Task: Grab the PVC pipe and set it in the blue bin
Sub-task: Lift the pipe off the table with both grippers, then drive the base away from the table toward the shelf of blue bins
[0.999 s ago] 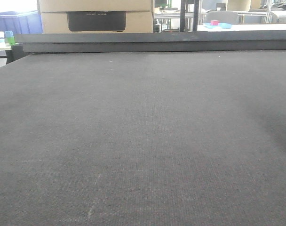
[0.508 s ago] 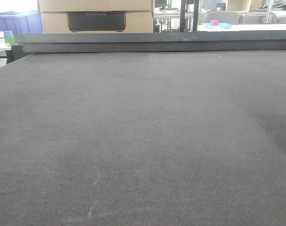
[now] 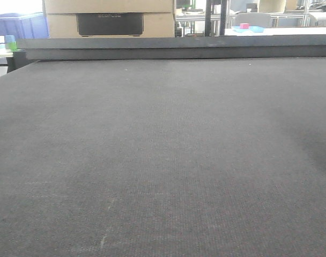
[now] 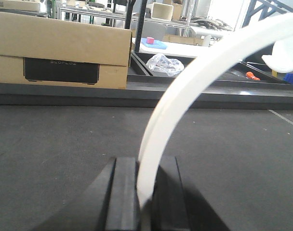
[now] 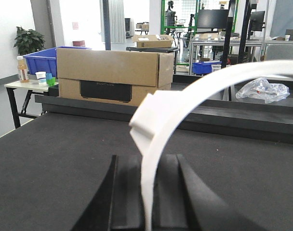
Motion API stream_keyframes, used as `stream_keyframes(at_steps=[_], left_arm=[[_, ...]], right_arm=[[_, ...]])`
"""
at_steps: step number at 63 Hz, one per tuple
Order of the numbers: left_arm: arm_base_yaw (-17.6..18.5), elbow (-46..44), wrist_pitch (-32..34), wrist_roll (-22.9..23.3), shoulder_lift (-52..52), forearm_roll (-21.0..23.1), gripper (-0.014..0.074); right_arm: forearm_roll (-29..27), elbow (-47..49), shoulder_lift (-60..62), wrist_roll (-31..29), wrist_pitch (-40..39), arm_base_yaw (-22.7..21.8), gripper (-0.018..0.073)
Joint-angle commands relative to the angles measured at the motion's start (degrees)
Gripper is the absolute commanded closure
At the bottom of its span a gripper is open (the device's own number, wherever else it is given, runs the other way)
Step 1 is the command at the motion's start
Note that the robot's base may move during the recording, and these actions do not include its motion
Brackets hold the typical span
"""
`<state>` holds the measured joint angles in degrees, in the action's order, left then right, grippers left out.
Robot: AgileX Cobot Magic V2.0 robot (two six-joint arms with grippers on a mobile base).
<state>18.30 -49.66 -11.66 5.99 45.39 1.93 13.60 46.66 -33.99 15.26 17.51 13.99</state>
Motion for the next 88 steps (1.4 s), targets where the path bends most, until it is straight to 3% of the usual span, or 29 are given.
stream_keyframes(at_steps=[1,88], left_arm=[[0.2,-0.1,1.1,0.0,-0.4,0.0,0.0707],[0.2,-0.1,1.1,0.0,-0.4,0.0,0.0707]], right_arm=[[0.6,-0.1,0.4,-0.4,-1.8,0.1,0.0727],[0.6,-0.1,0.4,-0.4,-1.8,0.1,0.0727]])
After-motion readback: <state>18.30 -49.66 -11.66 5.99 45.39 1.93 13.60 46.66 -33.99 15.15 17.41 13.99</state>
